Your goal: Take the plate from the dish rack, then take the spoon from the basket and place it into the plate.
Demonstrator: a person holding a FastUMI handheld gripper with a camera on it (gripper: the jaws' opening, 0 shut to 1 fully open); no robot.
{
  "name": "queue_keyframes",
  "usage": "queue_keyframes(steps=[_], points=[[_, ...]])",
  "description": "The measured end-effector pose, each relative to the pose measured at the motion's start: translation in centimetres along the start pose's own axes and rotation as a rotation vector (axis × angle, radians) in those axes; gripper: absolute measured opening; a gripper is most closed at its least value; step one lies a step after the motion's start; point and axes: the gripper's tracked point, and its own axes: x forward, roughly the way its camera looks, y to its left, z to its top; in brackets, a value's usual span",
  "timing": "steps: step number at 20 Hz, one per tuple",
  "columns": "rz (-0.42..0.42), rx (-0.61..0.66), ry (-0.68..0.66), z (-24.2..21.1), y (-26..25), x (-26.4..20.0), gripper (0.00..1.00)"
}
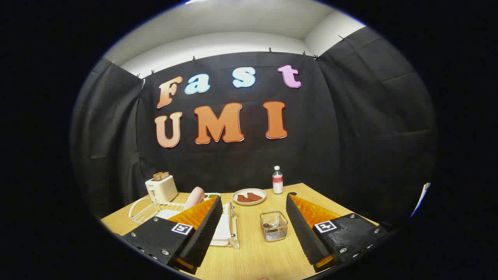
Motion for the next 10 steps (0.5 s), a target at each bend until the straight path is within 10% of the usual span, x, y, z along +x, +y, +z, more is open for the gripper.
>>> queue_keyframes(steps=[10], points=[[0.026,-0.015,0.035,-1.3,1.3,0.4,0.98]])
